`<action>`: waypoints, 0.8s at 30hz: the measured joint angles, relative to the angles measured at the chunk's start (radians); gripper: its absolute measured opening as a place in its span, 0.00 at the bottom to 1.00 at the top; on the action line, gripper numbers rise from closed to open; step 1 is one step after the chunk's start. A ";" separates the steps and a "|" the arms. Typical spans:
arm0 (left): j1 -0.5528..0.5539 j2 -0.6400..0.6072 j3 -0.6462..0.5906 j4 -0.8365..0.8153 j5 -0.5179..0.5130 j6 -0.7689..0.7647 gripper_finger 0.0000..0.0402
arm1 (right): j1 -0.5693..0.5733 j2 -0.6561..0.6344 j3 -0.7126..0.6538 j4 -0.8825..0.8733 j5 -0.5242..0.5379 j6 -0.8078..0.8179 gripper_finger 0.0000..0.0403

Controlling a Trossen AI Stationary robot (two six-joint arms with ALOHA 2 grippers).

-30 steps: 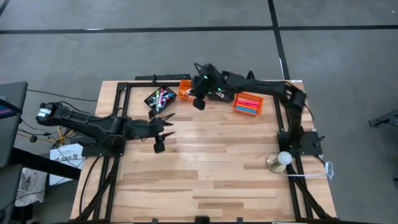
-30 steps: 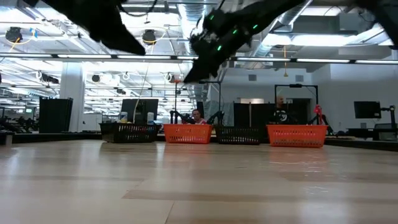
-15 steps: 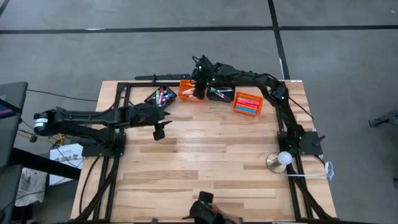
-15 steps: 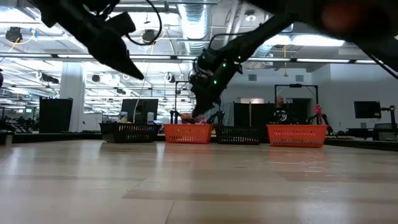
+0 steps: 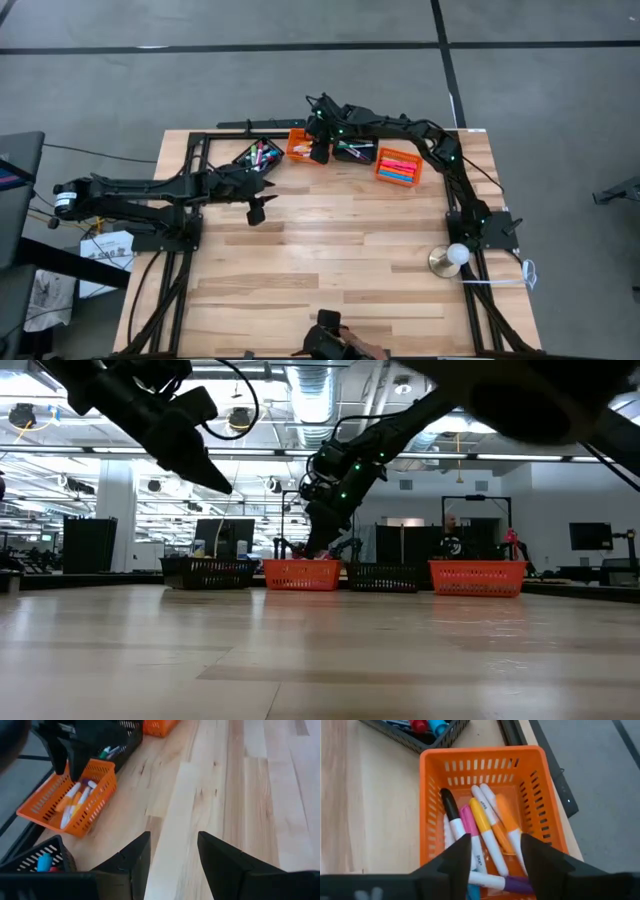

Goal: Pick & Place Markers
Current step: Return to Home Position

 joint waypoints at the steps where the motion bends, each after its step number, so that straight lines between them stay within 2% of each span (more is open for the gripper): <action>1: 0.000 0.000 0.000 0.008 -0.004 -0.001 0.41 | 0.001 0.000 0.000 0.000 0.001 0.000 0.40; 7: -0.001 -0.050 0.000 0.017 -0.158 -0.124 0.41 | 0.003 -0.060 0.051 -0.101 -0.002 0.040 0.49; 12: -0.045 -0.211 0.001 0.016 -0.158 -0.094 0.41 | 0.014 -0.218 0.062 -0.171 -0.014 0.113 0.52; 15: -0.092 -0.344 0.001 0.021 -0.154 -0.051 0.41 | 0.028 -0.356 0.037 -0.190 -0.101 0.141 0.52; 18: -0.131 -0.495 -0.043 0.093 -0.134 -0.021 0.41 | 0.062 -0.516 -0.044 -0.143 -0.184 0.162 0.52; 24: -0.164 -0.766 -0.211 0.136 -0.104 -0.046 0.41 | 0.172 -0.868 -0.366 0.070 -0.180 0.212 0.51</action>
